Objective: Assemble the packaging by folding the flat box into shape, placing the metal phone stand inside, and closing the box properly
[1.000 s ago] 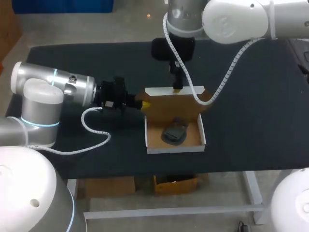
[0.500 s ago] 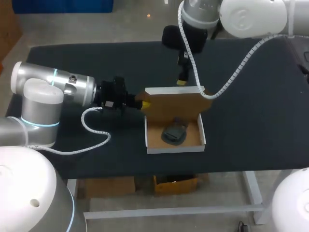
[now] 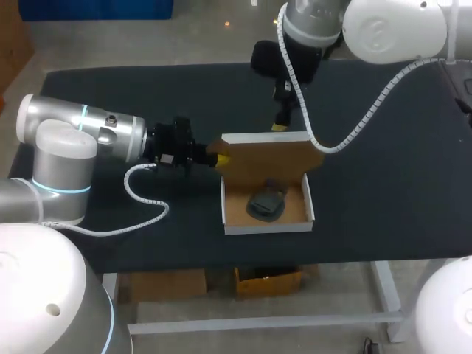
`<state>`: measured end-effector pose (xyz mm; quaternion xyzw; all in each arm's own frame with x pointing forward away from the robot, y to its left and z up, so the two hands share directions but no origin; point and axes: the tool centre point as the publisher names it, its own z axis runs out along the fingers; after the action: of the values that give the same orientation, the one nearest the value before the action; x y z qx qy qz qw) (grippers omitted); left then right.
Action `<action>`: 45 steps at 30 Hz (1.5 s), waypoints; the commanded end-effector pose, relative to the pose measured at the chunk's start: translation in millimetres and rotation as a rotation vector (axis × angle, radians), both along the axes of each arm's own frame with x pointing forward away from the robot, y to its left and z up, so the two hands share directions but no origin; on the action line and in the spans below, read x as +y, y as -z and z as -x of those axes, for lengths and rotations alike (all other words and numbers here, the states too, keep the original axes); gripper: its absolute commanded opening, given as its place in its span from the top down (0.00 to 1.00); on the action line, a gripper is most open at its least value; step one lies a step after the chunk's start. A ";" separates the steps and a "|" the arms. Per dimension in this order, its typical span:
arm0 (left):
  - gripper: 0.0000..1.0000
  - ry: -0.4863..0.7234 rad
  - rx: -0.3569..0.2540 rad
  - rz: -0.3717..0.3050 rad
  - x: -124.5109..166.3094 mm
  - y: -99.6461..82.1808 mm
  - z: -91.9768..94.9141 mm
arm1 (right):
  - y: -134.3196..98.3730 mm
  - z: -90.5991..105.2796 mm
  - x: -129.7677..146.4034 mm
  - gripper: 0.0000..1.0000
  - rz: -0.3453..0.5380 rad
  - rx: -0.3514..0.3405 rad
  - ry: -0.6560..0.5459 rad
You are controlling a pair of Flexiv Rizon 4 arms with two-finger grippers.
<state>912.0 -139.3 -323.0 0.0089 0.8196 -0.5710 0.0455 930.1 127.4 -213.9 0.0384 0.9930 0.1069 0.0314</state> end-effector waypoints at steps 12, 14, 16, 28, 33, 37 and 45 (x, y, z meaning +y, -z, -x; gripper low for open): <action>1.00 -0.024 -0.081 -0.026 3.6 4.5 2.5 | 5.1 -5.3 -27.2 0.00 -0.041 0.092 0.269; 1.00 -0.025 -0.119 -0.035 4.6 5.0 4.2 | 6.3 -3.8 -29.0 0.00 -0.027 0.093 0.307; 1.00 -0.038 -0.179 -0.057 5.3 5.4 5.5 | 5.9 -2.1 -31.5 0.00 -0.033 0.113 0.337; 1.00 -0.060 -0.351 -0.105 7.2 5.8 15.1 | 16.3 13.8 -39.8 0.00 0.035 0.152 0.503; 1.00 -0.067 -0.402 -0.108 8.3 5.7 17.5 | 22.8 18.3 -45.8 0.00 0.000 0.193 0.563; 1.00 -0.065 -0.454 -0.118 8.5 4.8 19.0 | 28.4 20.6 -50.8 0.00 -0.020 0.232 0.616; 1.00 -0.068 -0.532 -0.142 8.7 8.6 20.3 | 40.1 32.9 -57.1 0.00 -0.002 0.282 0.715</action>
<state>895.4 -129.2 -327.9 0.1439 0.8223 -0.4872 0.2565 900.3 70.2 -252.7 0.3909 0.9132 0.0894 -0.0732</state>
